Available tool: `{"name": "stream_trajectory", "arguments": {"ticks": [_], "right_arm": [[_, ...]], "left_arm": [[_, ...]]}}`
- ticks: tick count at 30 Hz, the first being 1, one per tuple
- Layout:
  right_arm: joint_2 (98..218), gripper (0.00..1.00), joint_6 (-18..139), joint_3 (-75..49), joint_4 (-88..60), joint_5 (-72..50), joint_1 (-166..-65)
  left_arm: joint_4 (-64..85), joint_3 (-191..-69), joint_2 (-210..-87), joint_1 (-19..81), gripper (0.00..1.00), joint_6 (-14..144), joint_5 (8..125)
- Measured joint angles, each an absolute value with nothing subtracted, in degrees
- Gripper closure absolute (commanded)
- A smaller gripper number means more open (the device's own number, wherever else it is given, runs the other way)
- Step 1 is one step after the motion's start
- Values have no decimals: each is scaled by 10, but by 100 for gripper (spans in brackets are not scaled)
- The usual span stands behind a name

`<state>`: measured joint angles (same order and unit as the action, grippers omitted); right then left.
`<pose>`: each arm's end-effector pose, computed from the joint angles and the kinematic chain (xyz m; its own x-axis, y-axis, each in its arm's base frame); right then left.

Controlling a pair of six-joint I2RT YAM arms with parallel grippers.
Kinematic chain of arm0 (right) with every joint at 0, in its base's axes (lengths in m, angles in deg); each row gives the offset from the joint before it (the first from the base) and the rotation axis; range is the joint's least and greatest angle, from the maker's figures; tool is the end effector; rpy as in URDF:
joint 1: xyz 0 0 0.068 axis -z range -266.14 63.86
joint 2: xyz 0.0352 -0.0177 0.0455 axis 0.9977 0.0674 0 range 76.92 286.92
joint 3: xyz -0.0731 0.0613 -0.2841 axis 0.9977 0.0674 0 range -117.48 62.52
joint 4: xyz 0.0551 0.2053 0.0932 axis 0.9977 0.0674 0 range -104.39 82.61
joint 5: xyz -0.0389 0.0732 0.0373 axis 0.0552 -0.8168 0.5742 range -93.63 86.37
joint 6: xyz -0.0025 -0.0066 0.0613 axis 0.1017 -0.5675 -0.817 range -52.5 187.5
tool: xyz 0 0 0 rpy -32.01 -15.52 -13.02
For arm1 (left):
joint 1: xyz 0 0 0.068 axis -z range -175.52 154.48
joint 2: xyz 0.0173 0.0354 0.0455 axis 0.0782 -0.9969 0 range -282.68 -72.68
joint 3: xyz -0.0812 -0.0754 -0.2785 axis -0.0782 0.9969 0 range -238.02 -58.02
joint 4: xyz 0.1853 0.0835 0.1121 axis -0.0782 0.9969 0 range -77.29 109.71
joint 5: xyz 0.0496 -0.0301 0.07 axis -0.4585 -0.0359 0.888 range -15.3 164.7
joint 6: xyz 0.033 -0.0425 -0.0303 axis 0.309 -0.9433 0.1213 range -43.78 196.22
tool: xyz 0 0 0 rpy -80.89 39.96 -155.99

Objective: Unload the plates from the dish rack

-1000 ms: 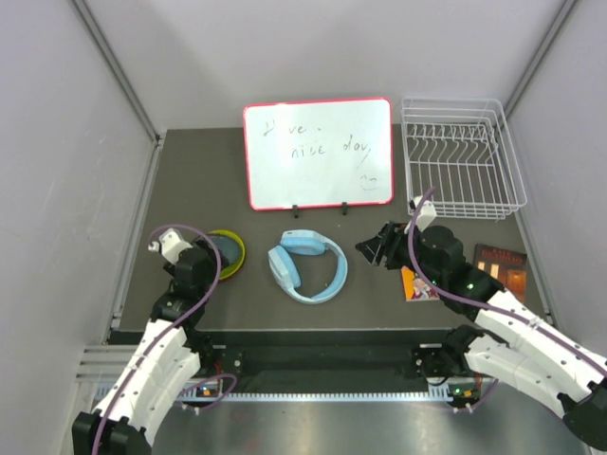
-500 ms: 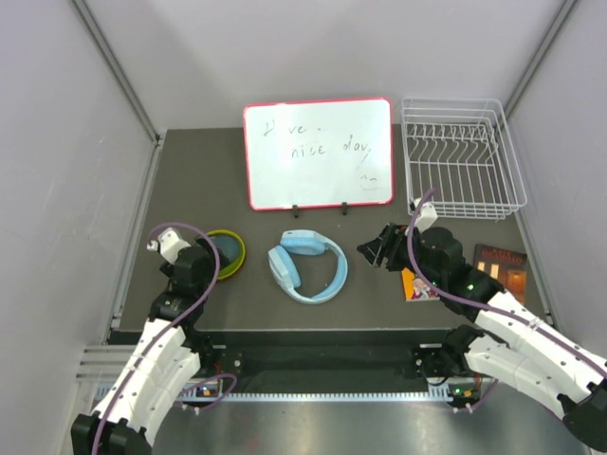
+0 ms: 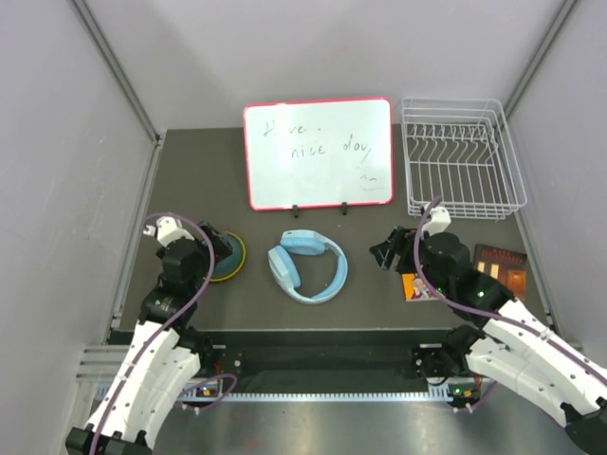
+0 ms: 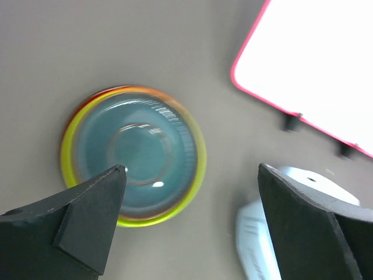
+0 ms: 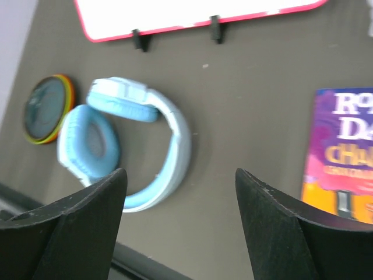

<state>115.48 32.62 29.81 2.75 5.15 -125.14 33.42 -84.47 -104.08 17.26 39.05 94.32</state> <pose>0.0984 0.0706 0.2865 -0.5423 0.2879 -0.7893 -0.2473 0.8431 0.4775 0.0962 -0.0058 0.2559 -0.2840 -0.5194 -0.8060 -0.3243 0.8431 -0.4290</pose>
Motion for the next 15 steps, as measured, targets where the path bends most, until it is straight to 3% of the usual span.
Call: {"name": "stream_trajectory", "arguments": {"ticks": [5, 11, 14, 15], "right_arm": [[1103, 14, 360, 293, 88, 149, -1249], [1023, 12, 378, 289, 129, 292, -1248], [985, 0, 378, 311, 122, 349, -1248], [975, 0, 376, 325, 120, 366, -1248]], "left_arm": [[302, -884, -1067, 173, 1, 439, 842], [262, -899, -1119, 175, 1, 479, 757], [252, -900, -1131, 181, 1, 486, 744], [247, -900, -1135, 183, 1, 488, 740]]}}
